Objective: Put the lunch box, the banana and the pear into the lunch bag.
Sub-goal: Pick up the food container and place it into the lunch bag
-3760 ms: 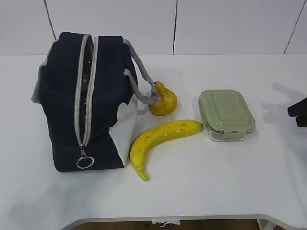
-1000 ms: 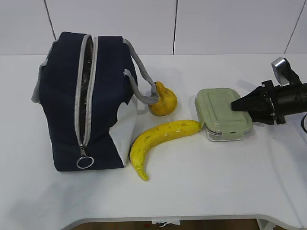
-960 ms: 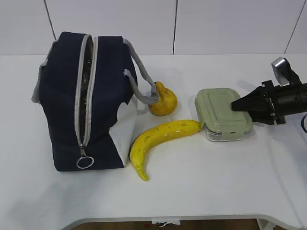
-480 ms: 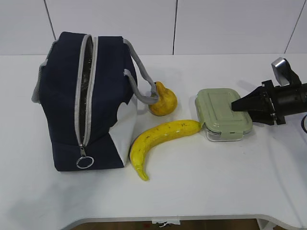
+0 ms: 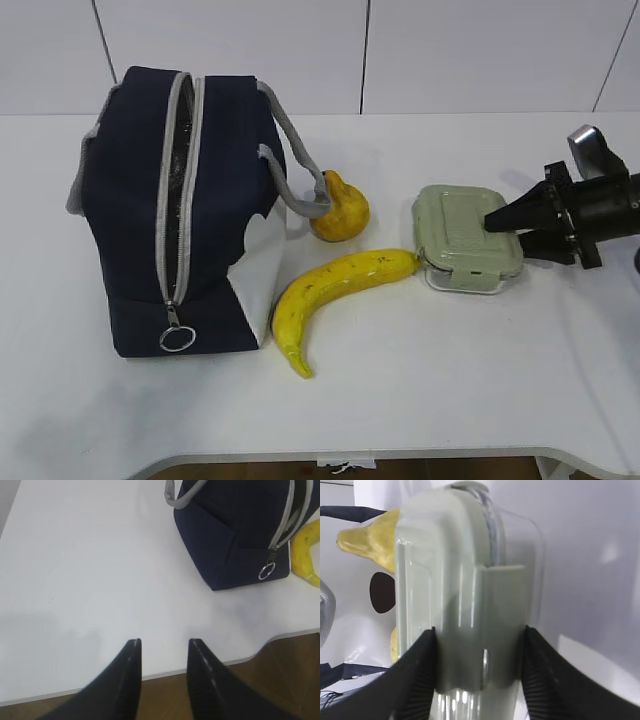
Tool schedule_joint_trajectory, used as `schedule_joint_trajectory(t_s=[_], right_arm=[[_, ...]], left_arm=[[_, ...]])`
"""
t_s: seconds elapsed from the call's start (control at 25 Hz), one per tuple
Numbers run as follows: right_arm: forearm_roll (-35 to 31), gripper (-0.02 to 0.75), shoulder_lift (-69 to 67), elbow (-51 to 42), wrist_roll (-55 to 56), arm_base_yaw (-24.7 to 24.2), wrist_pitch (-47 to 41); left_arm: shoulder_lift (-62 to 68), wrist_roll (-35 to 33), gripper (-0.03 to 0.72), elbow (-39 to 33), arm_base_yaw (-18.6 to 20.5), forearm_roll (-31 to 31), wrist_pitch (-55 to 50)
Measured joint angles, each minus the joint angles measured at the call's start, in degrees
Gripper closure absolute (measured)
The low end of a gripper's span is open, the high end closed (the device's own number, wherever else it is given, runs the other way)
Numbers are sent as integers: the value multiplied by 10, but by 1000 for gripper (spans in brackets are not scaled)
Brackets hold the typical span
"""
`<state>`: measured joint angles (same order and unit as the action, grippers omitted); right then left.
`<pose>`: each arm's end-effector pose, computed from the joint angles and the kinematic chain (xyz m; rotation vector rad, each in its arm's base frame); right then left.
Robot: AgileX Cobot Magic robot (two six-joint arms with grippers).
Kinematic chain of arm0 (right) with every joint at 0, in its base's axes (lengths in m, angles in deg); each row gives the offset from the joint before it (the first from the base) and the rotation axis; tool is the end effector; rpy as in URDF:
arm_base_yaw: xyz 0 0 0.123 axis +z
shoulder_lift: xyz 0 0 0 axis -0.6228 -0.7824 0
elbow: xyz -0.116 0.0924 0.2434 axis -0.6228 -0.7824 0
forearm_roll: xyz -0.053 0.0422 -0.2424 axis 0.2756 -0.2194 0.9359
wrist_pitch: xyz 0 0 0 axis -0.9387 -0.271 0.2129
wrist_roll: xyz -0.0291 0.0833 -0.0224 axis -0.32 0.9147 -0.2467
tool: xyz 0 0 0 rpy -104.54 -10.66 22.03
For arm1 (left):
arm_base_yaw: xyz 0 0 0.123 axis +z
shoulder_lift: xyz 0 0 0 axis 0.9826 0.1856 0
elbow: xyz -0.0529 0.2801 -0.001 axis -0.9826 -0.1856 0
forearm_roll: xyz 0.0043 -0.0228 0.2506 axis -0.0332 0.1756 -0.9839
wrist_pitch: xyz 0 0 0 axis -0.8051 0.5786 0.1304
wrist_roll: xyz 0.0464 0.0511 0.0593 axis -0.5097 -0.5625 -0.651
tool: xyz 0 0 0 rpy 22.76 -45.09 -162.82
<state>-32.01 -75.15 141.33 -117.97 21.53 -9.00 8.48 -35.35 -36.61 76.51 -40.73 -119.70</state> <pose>0.4011 -0.0401 0.1234 0.1664 2.5012 1.3911 -0.0094 -0.0082 0.2807 0.1389 2.0702 -0.1119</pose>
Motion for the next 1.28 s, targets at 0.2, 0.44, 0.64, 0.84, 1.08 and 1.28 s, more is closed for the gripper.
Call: schedule_joint_trajectory(t_s=[0.2, 0.44, 0.64, 0.84, 1.08, 1.28], right_arm=[[49, 369, 25, 2, 74, 0, 0], [99, 370, 71, 0, 130, 0, 11], [102, 370, 119, 0, 159, 0, 11], [102, 370, 163, -1, 183, 0, 8], [88, 370, 216, -1, 195, 8, 6], [43, 370, 236, 0, 195, 57, 2]], left_arm=[[0, 0, 449, 0, 0, 12, 0], [8, 0, 449, 0, 0, 72, 0], [66, 0, 449, 5, 0, 129, 2], [174, 2, 434, 31, 0, 202, 13], [295, 4, 346, 78, 0, 273, 34], [450, -3, 320, 147, 0, 292, 48]])
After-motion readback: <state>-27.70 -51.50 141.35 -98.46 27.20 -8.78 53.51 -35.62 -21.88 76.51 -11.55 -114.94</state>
